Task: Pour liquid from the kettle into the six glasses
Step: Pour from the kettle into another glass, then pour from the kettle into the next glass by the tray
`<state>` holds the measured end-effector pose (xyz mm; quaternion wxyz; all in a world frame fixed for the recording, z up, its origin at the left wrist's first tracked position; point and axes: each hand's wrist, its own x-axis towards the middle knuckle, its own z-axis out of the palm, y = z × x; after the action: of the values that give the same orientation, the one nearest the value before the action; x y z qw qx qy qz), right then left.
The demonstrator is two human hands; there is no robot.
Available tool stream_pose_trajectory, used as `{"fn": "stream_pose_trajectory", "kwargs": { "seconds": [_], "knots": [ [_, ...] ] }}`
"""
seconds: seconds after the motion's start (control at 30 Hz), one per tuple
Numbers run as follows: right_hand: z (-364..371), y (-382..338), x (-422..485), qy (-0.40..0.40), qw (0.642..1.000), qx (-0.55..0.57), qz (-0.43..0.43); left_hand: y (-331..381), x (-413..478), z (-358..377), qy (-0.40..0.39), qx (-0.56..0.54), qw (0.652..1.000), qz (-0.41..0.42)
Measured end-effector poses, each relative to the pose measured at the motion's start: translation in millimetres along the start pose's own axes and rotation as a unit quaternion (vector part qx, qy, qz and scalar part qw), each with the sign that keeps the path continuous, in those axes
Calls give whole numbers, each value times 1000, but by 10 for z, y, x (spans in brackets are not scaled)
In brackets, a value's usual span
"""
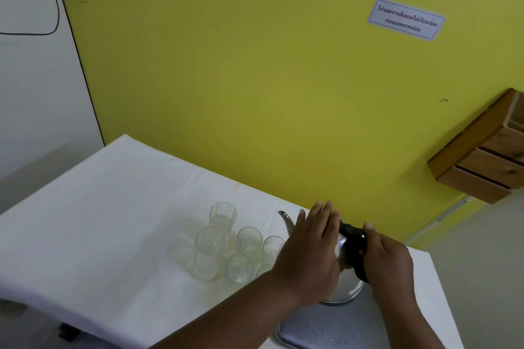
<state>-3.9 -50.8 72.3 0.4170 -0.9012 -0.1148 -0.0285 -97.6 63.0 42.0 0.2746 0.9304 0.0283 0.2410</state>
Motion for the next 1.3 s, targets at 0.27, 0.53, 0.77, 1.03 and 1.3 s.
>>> {"fn": "stream_pose_trajectory", "kwargs": {
  "seconds": [0.27, 0.53, 0.77, 1.03, 1.3],
  "knots": [
    [-115, 55, 116, -31, 991, -128, -29, -1, -47, 181, -45, -35, 998, -32],
    [-71, 135, 165, -61, 971, -227, -41, -52, -127, 401, -97, -55, 991, -75],
    [-88, 102, 195, -57, 962, -259, -67, -64, -121, 433, -96, -69, 990, -78],
    [-101, 84, 160, -55, 958, -272, -72, -55, -147, 418, -99, -70, 990, -69],
    [-139, 32, 146, -55, 952, -291, -79, -30, -142, 382, -103, -80, 989, -71]
  ]
}}
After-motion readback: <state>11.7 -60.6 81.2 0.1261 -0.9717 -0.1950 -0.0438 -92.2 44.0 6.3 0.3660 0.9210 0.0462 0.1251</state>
